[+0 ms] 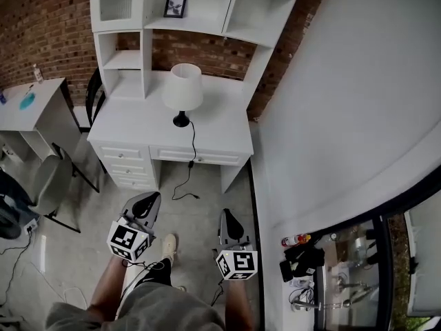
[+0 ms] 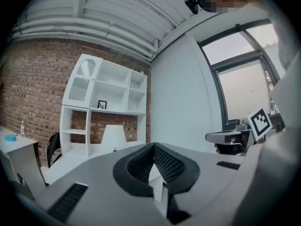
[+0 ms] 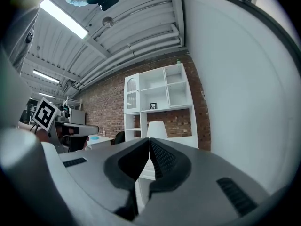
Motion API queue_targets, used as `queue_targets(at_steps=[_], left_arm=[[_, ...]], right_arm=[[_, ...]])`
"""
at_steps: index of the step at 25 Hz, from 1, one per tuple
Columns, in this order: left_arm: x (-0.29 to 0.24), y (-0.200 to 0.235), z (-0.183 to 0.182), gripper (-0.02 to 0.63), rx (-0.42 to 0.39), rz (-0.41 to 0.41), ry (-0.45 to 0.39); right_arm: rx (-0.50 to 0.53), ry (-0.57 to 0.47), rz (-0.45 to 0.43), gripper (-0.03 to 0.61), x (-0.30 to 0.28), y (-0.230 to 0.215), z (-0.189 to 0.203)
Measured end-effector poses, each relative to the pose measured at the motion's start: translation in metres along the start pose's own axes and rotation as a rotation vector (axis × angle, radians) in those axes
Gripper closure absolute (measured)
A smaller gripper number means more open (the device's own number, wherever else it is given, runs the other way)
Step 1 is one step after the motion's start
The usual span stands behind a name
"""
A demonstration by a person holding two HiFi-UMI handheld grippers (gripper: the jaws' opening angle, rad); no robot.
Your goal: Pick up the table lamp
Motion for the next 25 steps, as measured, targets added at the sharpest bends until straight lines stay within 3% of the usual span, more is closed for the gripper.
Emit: queue_targets(at_steps=[13,25], left_arm=[[-0.145,0.119,0.011,0.612,0.027,-0.007,0.007],[-0.216,0.186,0.045,0.612,0.07,-0.004,0.043]], right_arm=[[0.003,0.014,0.016,0.555,-0.171,-0.044,0.019],[-0.008,0.076,-0.011,0.555,-0.278,-0.061,0.058]])
Point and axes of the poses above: the fingertips, and each gripper's own axes: x backward along the fingers, y to its left, z out of its underside, the point moved 9 cm from there along x, backward along the fingers, and after that the axes turned 11 degrees about -y, right-handed, at the moved point
